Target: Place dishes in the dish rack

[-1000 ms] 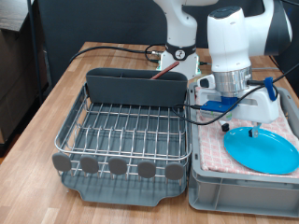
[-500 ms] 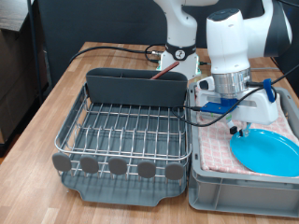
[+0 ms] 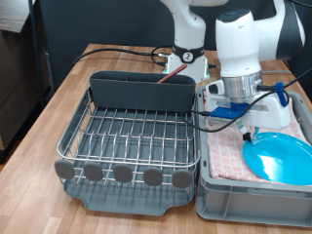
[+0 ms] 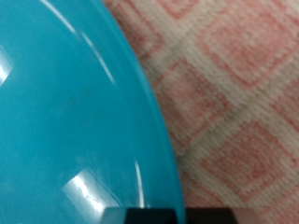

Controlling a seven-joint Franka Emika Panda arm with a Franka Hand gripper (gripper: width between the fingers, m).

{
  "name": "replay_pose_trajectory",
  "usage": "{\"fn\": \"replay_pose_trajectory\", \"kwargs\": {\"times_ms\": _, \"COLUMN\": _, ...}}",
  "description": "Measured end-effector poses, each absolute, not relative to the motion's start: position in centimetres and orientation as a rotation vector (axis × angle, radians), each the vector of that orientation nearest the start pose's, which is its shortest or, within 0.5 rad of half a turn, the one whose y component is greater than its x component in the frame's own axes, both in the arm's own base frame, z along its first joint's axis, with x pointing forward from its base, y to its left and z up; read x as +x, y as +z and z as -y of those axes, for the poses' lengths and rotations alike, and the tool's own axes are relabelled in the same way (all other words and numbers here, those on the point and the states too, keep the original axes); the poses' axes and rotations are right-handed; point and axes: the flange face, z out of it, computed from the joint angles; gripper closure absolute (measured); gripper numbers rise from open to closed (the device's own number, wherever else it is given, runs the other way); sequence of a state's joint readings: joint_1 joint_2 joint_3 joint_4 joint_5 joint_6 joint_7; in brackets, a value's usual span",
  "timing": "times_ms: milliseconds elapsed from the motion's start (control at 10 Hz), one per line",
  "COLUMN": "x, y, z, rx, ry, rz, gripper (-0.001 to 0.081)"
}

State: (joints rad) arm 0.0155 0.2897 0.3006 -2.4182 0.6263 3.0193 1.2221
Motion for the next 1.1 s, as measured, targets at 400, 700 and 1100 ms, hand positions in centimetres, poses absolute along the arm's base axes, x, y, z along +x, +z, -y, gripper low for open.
{"fn": "replay_pose_trajectory", "kwargs": {"times_ms": 400, "x": 50.1, "y": 22.7, "z": -11.7, "rx": -2.018, "ry": -0.066, "rz": -1.915, "gripper": 0.0777}}
{"fn": "replay_pose_trajectory", "kwargs": {"times_ms": 700, "x": 50.4, "y": 24.2, "z": -11.3, "rx": -2.056, "ry": -0.078, "rz": -1.912, "gripper": 0.0784}}
{"fn": "replay_pose_trajectory", "kwargs": {"times_ms": 1100, "x": 50.6, "y": 27.0, "z": -10.3, "rx": -2.138, "ry": -0.113, "rz": -1.916, "gripper": 0.0787}}
